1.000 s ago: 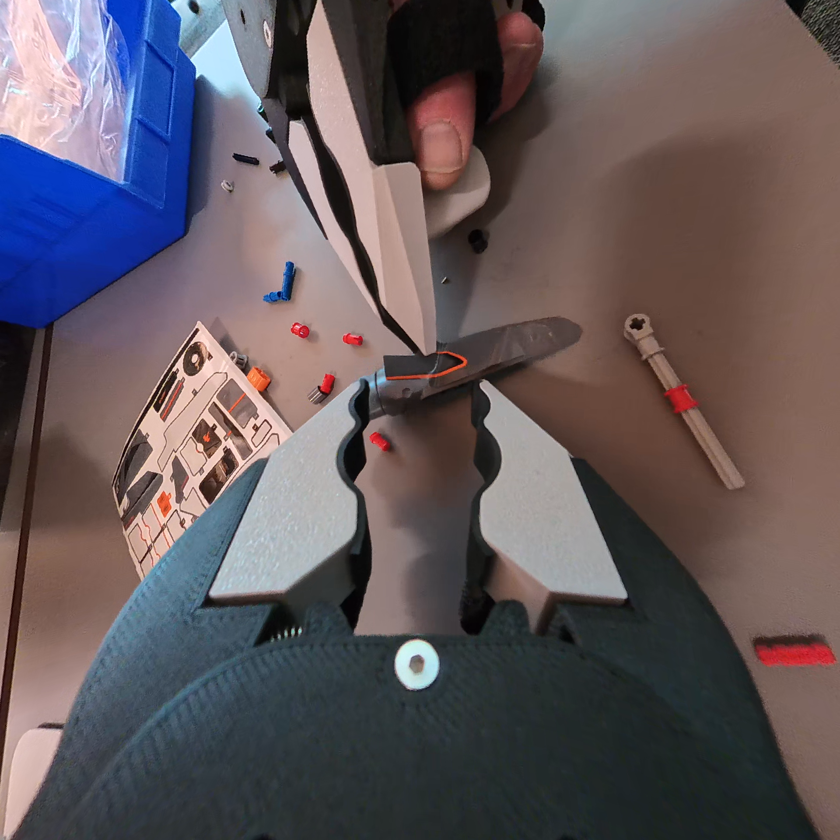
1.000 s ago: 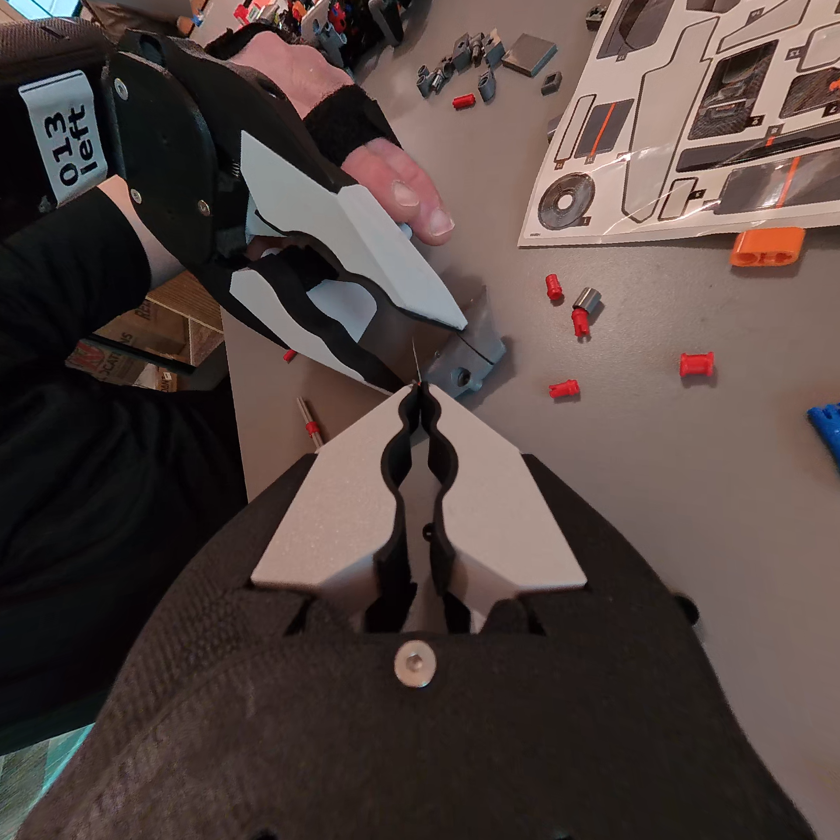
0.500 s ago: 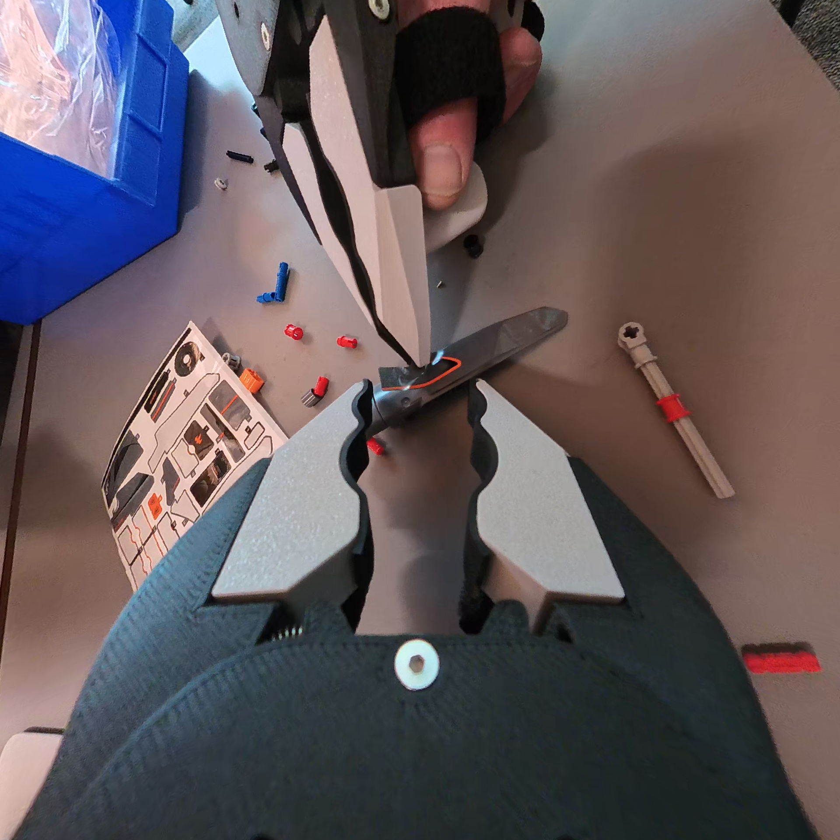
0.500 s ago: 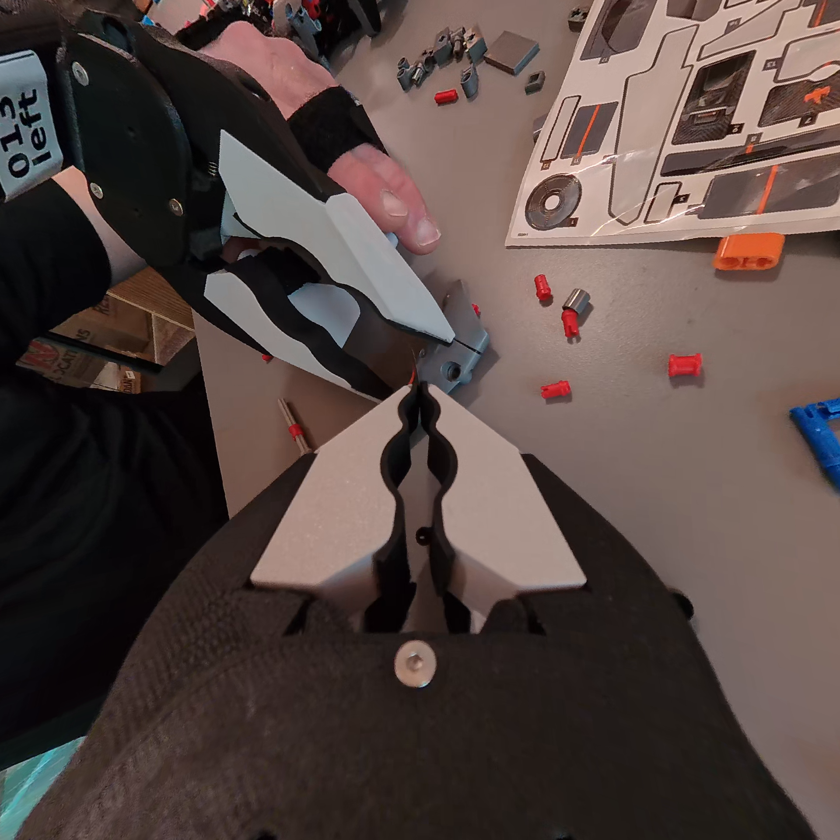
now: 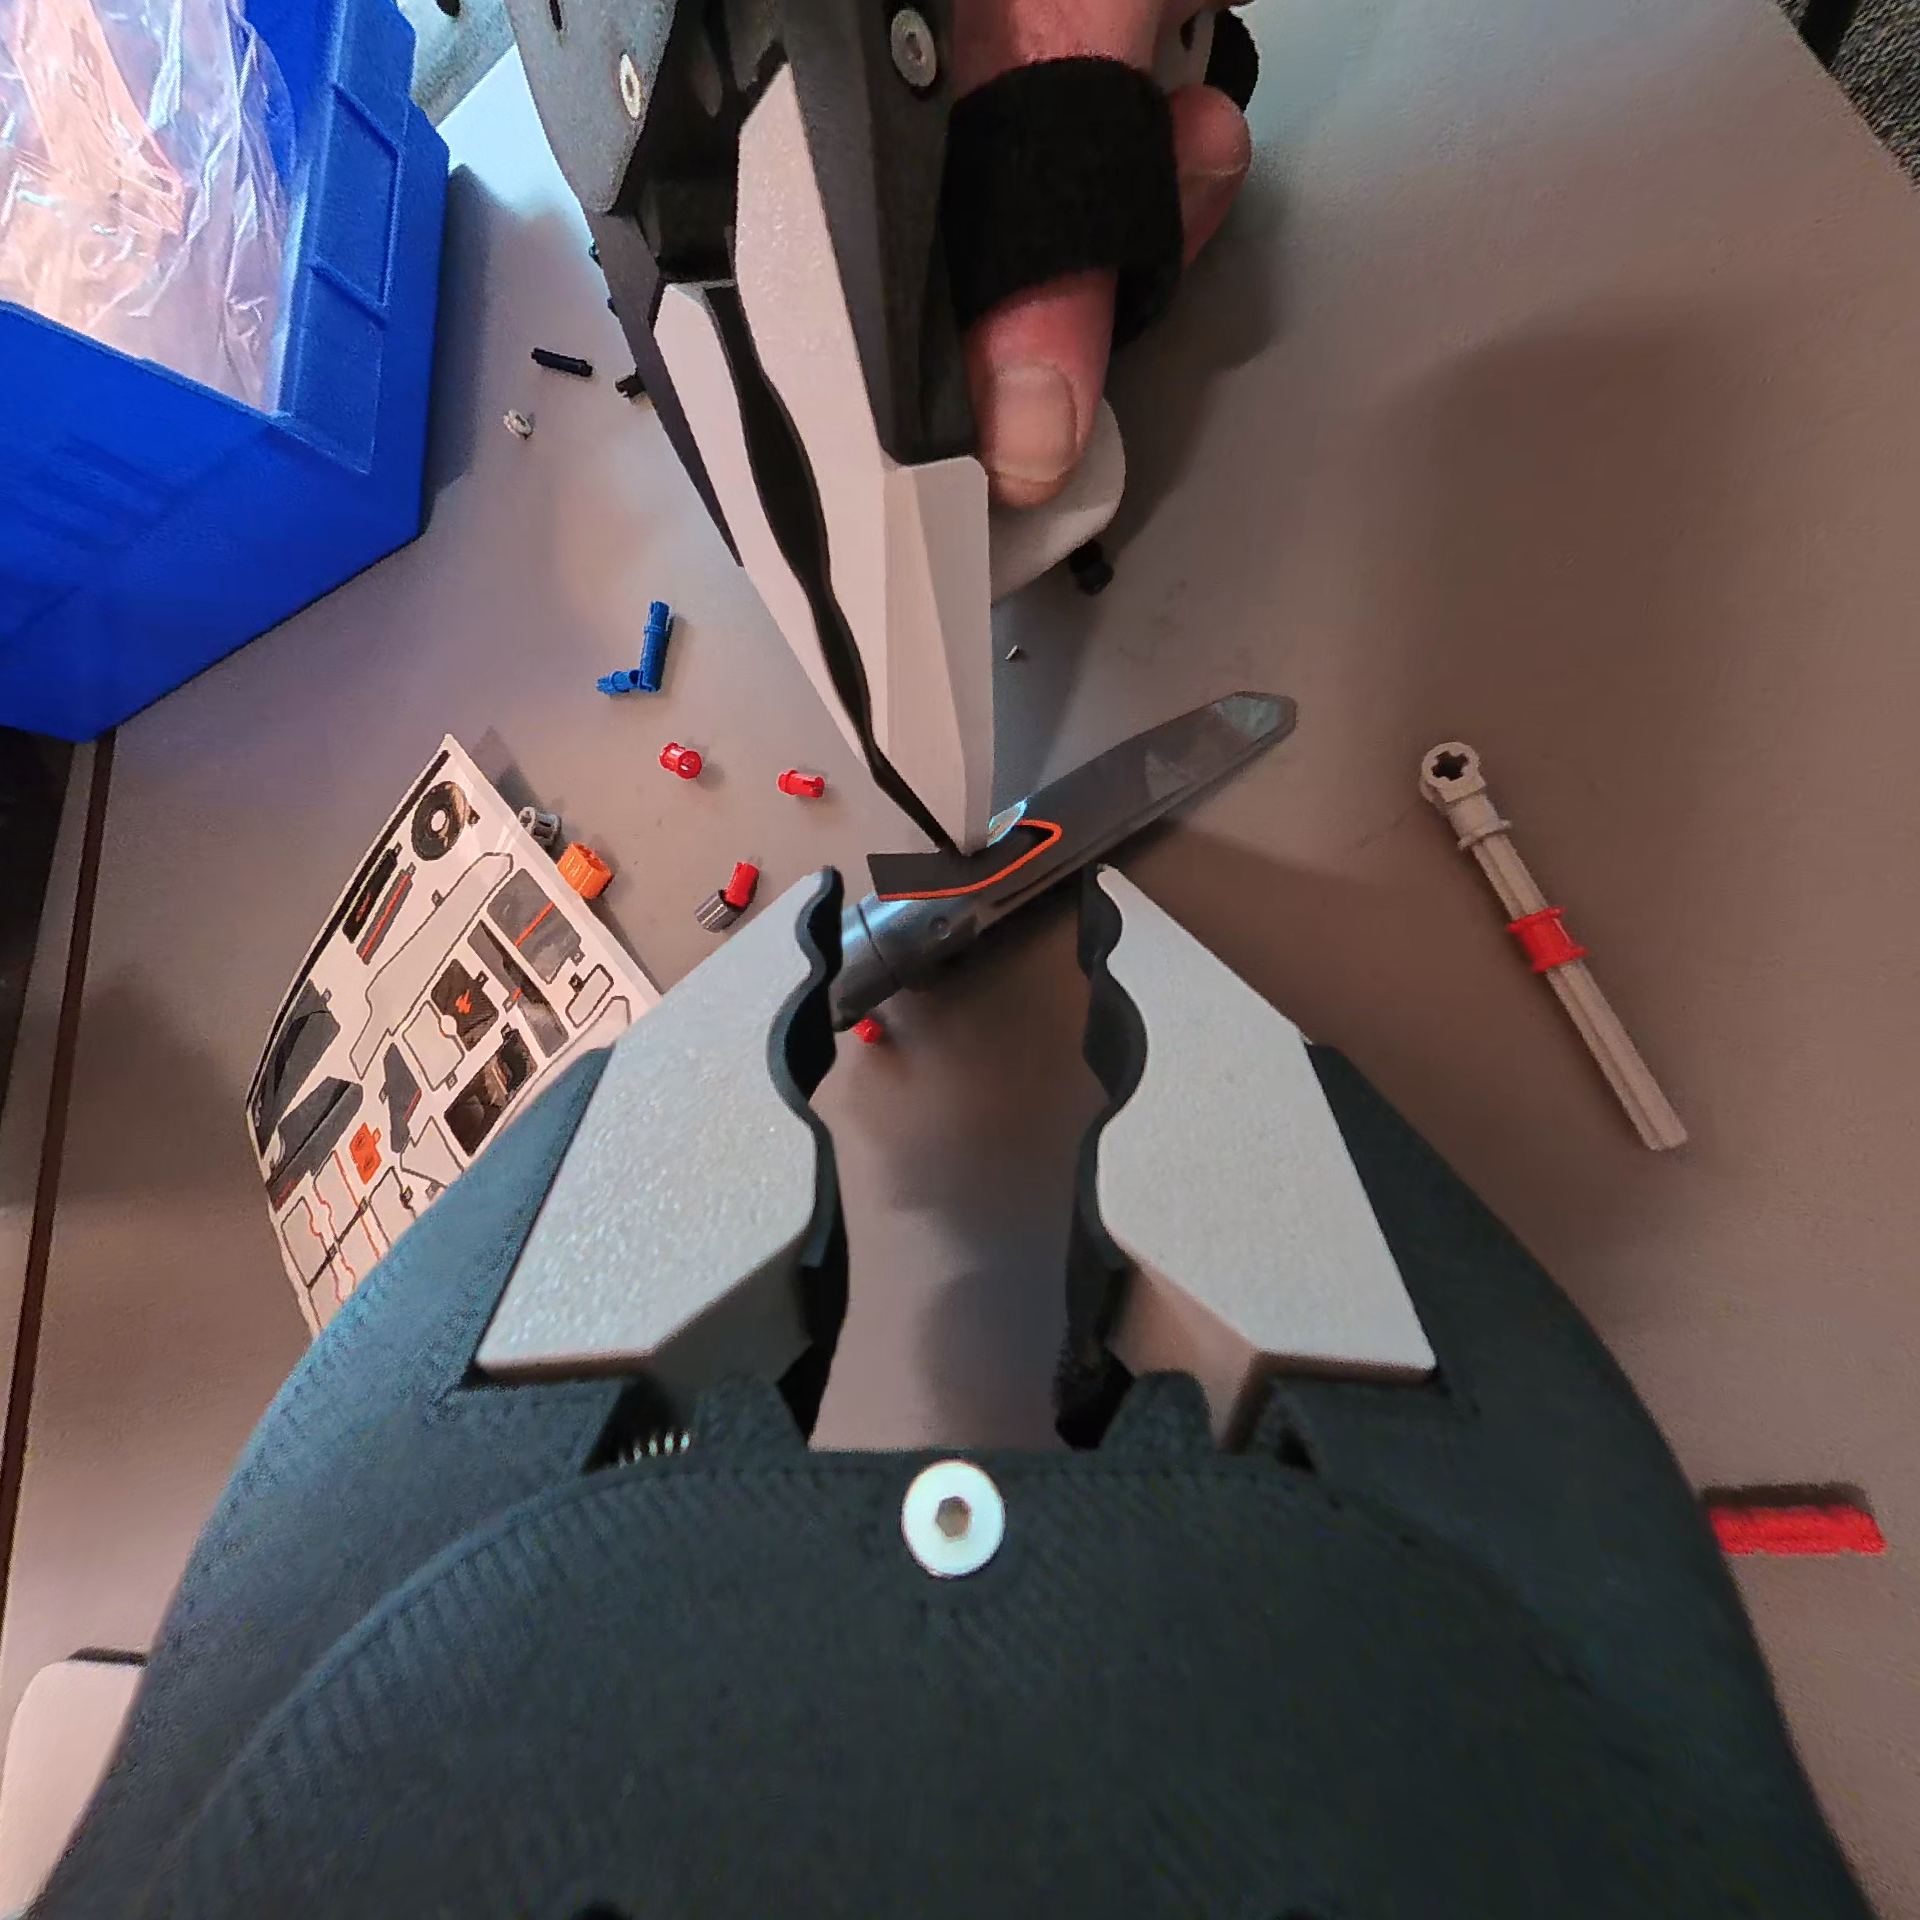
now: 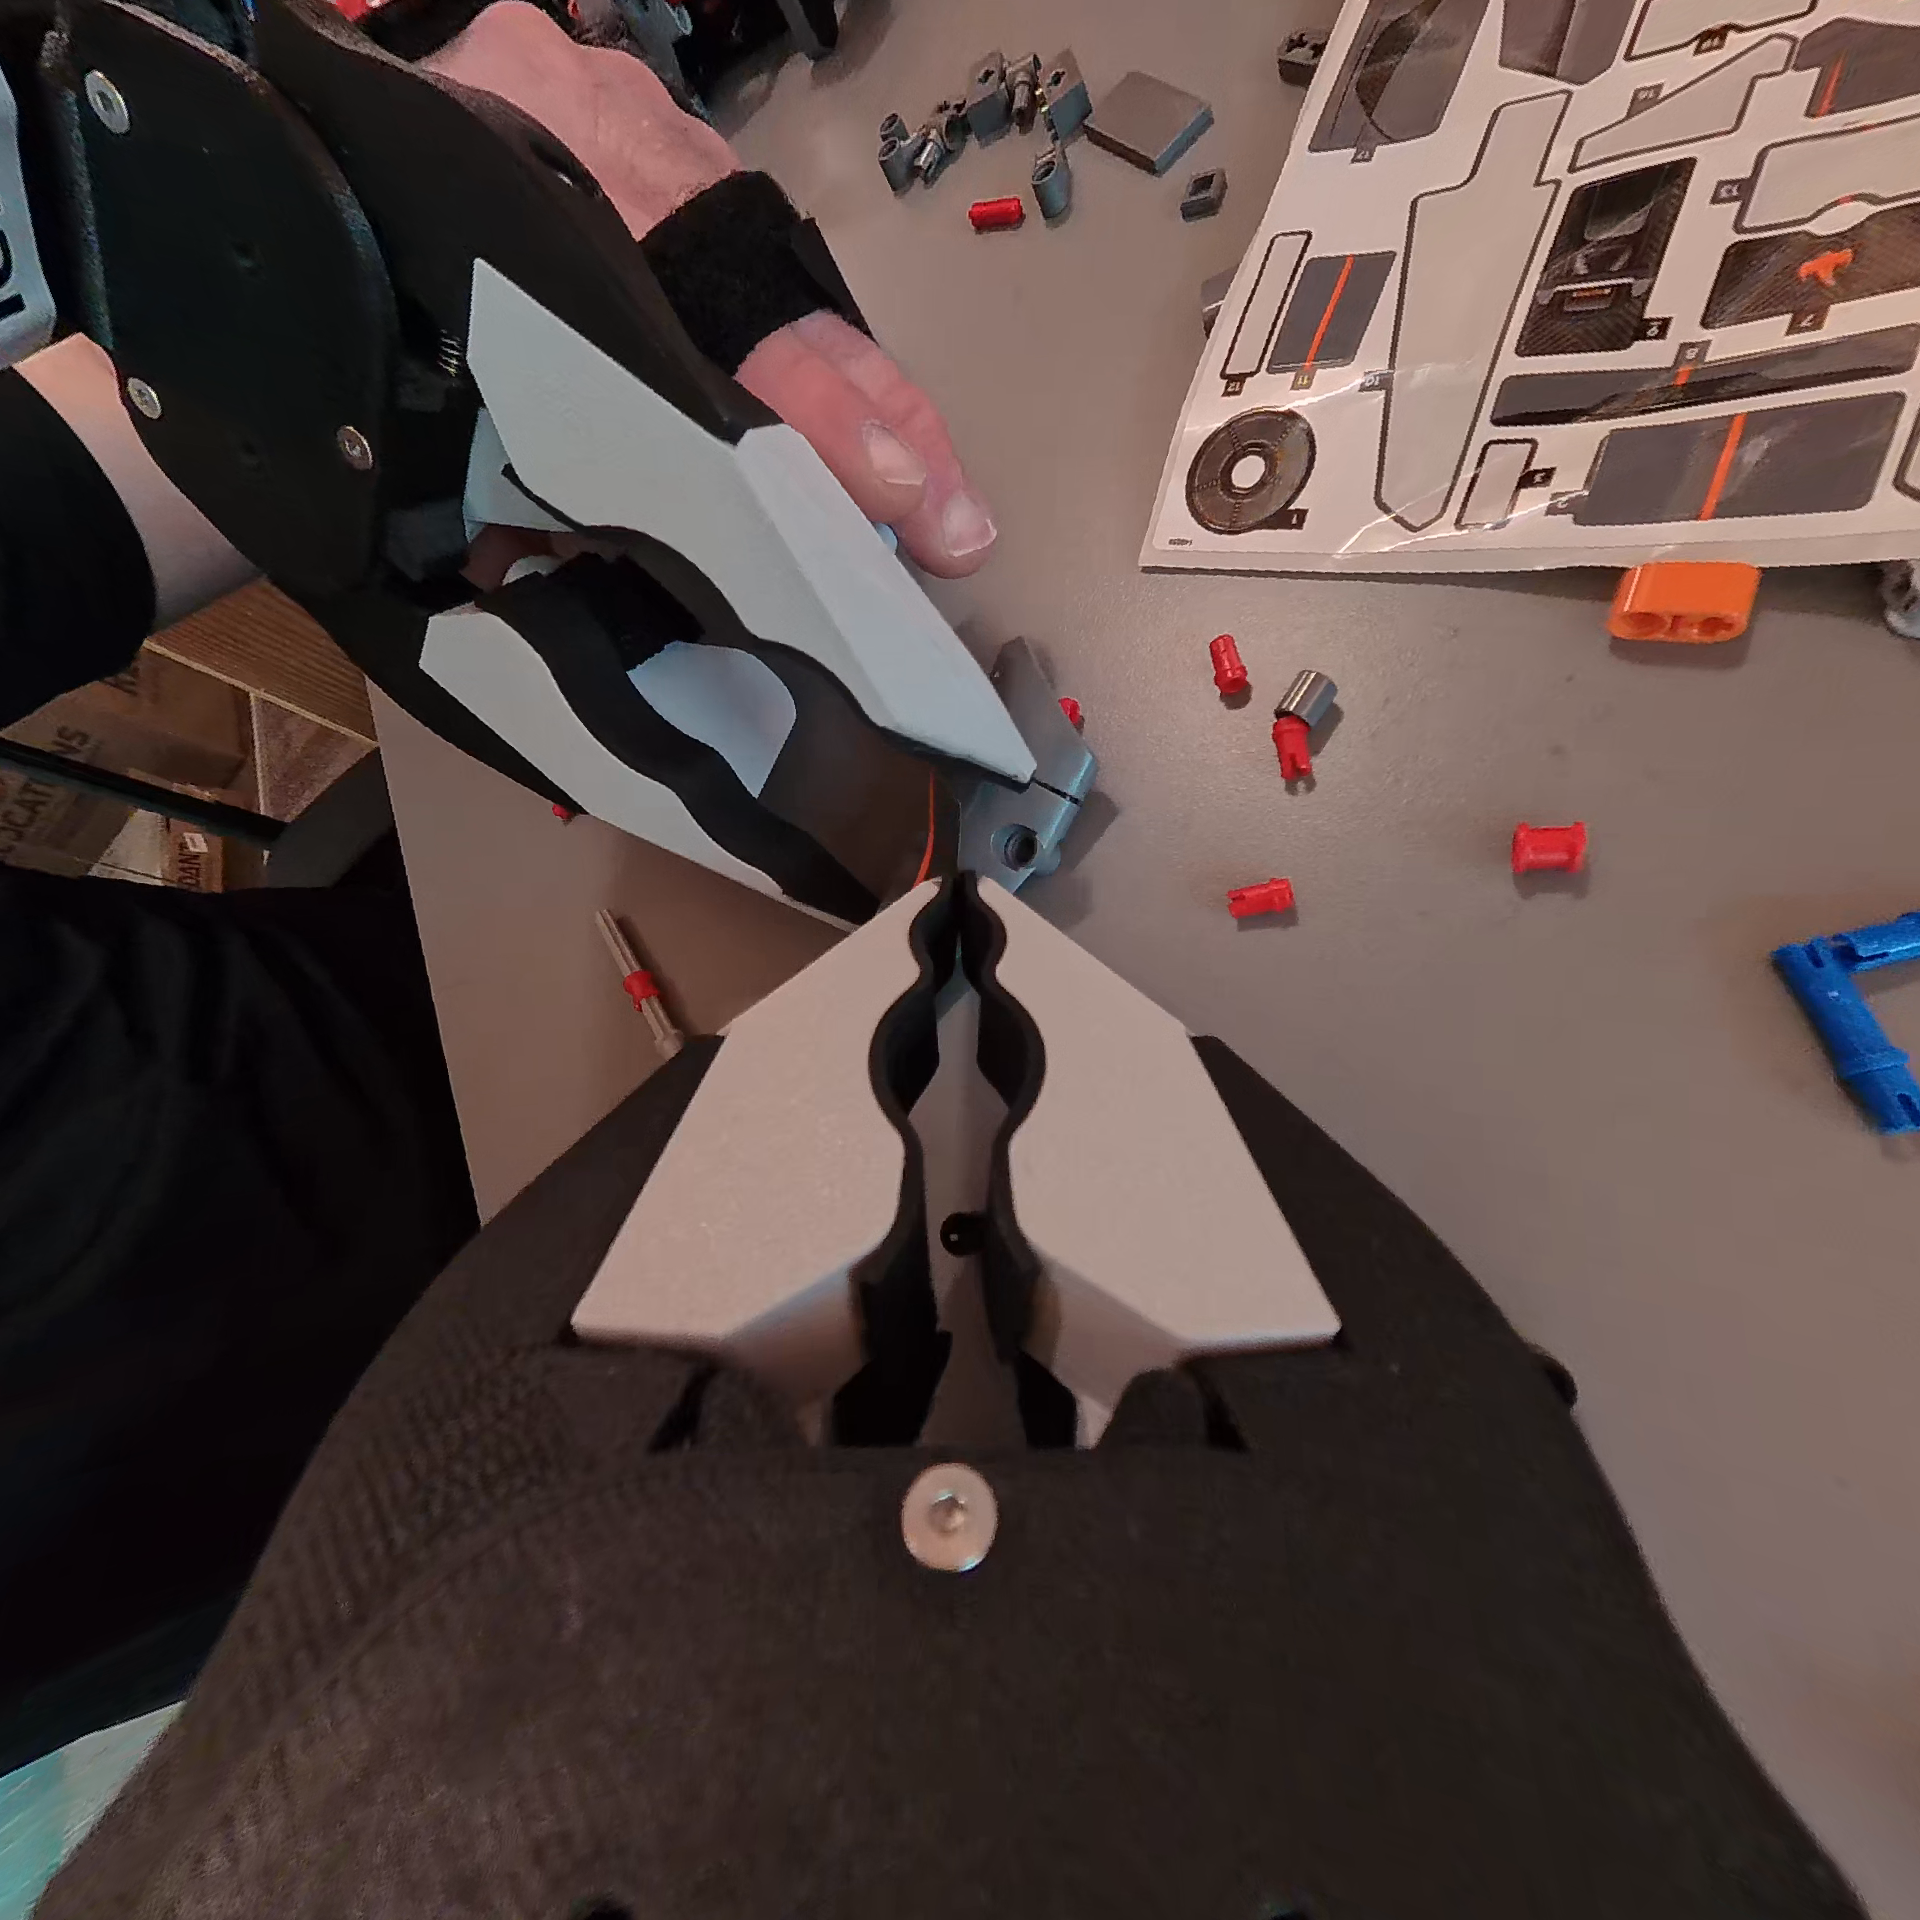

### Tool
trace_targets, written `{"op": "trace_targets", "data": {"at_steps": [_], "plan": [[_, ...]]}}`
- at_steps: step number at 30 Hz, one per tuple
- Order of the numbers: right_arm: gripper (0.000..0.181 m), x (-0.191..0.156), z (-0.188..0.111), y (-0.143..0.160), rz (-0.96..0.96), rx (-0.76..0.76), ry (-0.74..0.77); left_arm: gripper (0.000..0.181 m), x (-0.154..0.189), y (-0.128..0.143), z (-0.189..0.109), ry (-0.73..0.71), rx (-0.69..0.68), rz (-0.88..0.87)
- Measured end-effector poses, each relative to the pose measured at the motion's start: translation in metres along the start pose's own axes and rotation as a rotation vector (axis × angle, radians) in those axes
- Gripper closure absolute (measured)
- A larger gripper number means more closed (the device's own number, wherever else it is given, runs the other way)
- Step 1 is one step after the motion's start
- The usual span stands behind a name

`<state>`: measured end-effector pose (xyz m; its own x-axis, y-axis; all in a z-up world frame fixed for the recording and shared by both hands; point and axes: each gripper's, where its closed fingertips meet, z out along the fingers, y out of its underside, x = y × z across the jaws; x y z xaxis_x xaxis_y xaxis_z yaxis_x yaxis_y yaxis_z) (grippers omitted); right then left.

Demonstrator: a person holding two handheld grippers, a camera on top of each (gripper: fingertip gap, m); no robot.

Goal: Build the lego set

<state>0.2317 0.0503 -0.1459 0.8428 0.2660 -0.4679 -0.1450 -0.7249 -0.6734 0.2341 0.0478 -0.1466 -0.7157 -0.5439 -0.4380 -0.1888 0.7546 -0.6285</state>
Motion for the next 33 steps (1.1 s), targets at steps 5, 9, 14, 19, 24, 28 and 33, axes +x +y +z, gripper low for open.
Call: {"op": "trace_targets", "data": {"at_steps": [5, 9, 14, 19, 24, 28, 33], "plan": [[0.181, -0.001, 0.0, 0.0, -0.009, -0.003, 0.0, 0.134, -0.002, 0.0, -0.002, -0.034, -0.011, 0.038], [0.181, -0.001, 0.001, 0.0, -0.01, -0.004, -0.001, 0.133, -0.003, 0.0, -0.004, -0.071, -0.028, 0.091], [0.181, -0.001, 0.001, 0.0, -0.01, -0.003, -0.001, 0.133, -0.007, 0.003, -0.006, -0.1, -0.046, 0.123], [0.181, -0.001, 0.001, 0.0, -0.008, -0.003, -0.003, 0.135, -0.009, -0.001, -0.013, -0.151, -0.031, 0.202], [0.181, -0.001, 0.001, 0.0, -0.006, -0.003, -0.007, 0.144, 0.012, -0.015, -0.021, -0.157, -0.006, 0.417], [0.181, -0.001, 0.001, 0.0, -0.004, -0.004, -0.008, 0.153, 0.02, -0.008, -0.011, -0.138, -0.057, 0.469], [0.181, -0.001, 0.001, 0.0, -0.001, -0.004, -0.009, 0.155, 0.023, -0.007, -0.01, -0.074, -0.079, 0.433]]}}
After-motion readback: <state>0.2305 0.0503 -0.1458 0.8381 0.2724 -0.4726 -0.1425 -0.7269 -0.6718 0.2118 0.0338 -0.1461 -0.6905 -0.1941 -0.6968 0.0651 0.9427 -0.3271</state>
